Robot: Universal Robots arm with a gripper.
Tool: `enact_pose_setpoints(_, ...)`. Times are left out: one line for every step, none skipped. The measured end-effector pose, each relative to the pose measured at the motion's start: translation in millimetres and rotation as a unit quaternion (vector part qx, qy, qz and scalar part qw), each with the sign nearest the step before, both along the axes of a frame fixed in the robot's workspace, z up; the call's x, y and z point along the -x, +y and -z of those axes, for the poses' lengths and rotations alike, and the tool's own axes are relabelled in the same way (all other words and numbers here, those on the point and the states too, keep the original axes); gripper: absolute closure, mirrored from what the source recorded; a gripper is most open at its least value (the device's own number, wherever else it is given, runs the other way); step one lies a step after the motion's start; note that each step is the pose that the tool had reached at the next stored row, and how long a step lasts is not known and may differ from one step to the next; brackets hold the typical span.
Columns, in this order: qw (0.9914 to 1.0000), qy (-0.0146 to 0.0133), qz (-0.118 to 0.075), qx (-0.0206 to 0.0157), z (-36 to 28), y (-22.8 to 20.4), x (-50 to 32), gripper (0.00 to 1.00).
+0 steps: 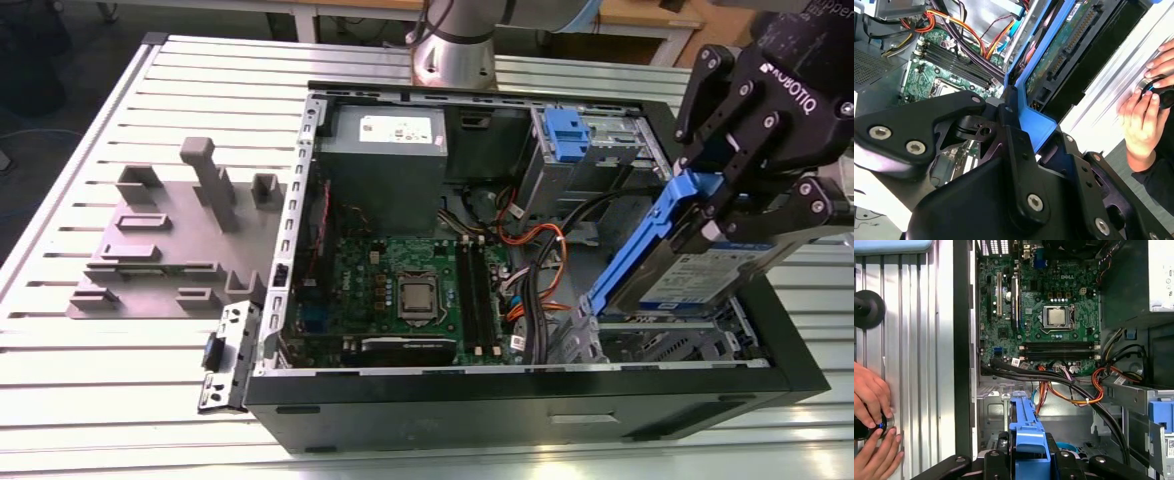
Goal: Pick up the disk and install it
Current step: 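Insert the disk into the insertion slot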
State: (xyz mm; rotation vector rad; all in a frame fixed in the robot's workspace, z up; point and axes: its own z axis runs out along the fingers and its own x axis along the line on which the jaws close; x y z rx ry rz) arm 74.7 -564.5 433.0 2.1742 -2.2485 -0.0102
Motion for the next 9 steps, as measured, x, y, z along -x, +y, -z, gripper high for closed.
enact_pose_setpoints(1.0,0.0,0.0,0.0,0.5,0.0,-0.2,0.63)
enact_pose_setpoints(1.0,0.0,0.0,0.0,1.0,0.0,-0.4,0.63)
enact_pose_setpoints(1.0,0.0,0.0,0.0,1.4,0.0,-0.6,0.63)
enact_pose_setpoints(1.0,0.0,0.0,0.0,1.9,-0.1,-0.8,0.63)
enact_pose_setpoints(1.0,0.0,0.0,0.0,2.4,-0.1,-1.0,0.63)
enact_pose_setpoints(1.0,0.0,0.0,0.0,2.8,-0.1,-1.2,0.63)
enact_pose_setpoints(1.0,0.0,0.0,0.0,3.3,-0.2,-1.4,0.63)
enact_pose_setpoints(1.0,0.0,0.0,-0.0001,3.8,-0.2,-1.6,0.63)
enact_pose_setpoints(1.0,0.0,0.0,0.0,4.2,-0.2,-1.7,0.63)
